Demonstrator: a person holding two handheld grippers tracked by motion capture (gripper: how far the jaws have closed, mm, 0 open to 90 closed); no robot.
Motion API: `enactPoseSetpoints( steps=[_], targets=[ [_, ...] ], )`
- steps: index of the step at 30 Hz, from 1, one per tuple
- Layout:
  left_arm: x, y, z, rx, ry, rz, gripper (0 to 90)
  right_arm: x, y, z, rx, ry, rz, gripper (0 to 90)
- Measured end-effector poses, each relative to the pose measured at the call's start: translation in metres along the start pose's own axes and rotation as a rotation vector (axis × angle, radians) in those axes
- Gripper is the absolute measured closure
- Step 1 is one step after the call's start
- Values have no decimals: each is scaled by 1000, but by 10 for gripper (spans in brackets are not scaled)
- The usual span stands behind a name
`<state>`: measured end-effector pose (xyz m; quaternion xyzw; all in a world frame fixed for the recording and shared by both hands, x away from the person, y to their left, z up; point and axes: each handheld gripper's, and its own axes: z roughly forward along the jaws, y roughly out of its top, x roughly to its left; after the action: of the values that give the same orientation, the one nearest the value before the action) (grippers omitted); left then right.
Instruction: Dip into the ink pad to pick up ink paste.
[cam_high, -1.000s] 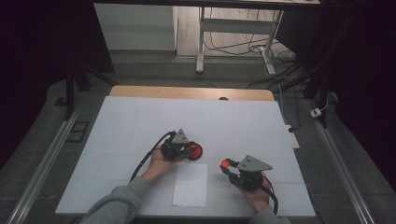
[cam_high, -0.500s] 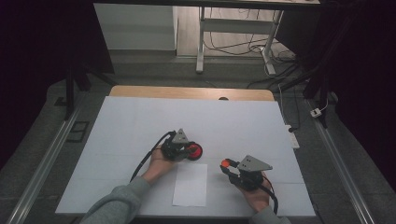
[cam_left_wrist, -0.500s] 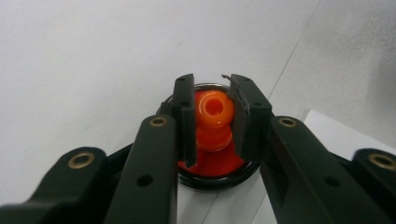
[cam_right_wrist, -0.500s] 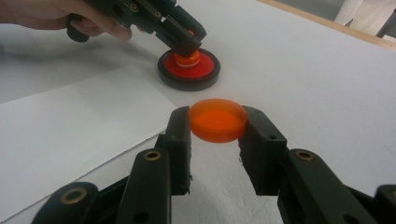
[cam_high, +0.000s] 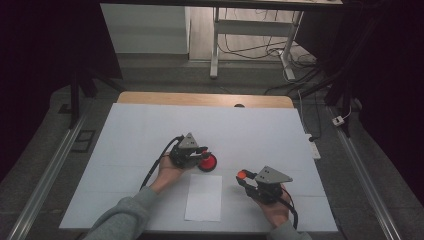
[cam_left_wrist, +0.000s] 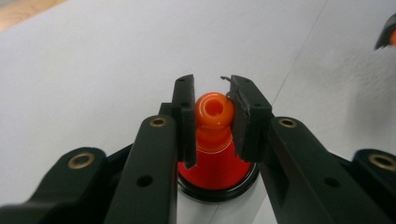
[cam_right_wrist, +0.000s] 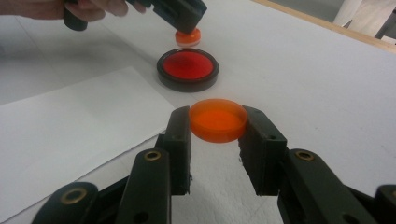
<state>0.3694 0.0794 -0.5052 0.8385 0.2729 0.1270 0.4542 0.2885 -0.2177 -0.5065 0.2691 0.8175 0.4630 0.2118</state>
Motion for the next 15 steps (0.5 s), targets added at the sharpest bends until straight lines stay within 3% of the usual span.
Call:
enactPoseSetpoints(
  steps=[4,15],
  targets=[
    [-2,2,-1,-1,-8,0,728,0,0,0,-1,-1,-2,642],
    [-2,-3,13,63,-6,2,728,0,0,0,1,-3,1,642]
  ],
)
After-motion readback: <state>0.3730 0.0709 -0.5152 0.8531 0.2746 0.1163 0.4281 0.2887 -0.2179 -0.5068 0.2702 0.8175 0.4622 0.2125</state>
